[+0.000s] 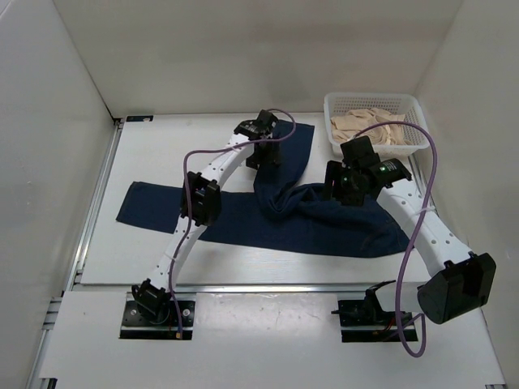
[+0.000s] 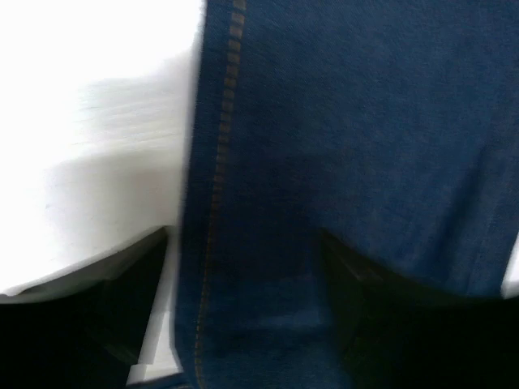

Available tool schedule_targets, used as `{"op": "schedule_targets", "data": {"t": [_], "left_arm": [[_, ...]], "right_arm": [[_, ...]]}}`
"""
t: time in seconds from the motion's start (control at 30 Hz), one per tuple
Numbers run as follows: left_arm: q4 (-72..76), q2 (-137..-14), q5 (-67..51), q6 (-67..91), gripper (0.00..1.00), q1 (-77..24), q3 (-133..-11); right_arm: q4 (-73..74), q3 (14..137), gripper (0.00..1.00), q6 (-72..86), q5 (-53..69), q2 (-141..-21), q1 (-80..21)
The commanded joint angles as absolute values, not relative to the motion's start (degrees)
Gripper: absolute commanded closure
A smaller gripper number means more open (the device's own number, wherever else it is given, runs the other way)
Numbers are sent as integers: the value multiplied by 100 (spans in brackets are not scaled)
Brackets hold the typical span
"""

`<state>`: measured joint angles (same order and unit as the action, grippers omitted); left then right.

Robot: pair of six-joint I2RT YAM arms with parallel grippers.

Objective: Fold and stack the trousers
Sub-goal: Flatten the trousers out

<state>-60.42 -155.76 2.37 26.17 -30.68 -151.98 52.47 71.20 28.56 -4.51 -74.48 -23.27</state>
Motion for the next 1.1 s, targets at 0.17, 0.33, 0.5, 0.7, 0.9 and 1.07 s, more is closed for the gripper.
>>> {"op": "schedule_targets", "data": {"t": [0.17,0.33,0.5,0.7,0.9,1.07], "left_arm": [[-6109,-15321,158,3260,90,-3050,-14933],[-5704,-13907,544,3981,90,-2497,-13951],[-5625,-12544,869,4104,90,-1812,-13378],[-5572,-11909,1002,4315,90,-1213,-12271],[-5713,-12330,457,3894,79,-915,-12270],[-5765,-12331,334,3525,0,-792,-12217]], "right_arm": [[5134,7128,35,2655,86,-7058,-2250],[5001,6742,36,2505,290,-6724,-2250],[4948,6574,36,2513,79,-6539,-2189],[4896,6399,23,2751,-44,-6714,-2022],[4843,6224,1,3216,193,-6873,-1653],[4510,5766,0,3437,360,-6610,-1459]]}}
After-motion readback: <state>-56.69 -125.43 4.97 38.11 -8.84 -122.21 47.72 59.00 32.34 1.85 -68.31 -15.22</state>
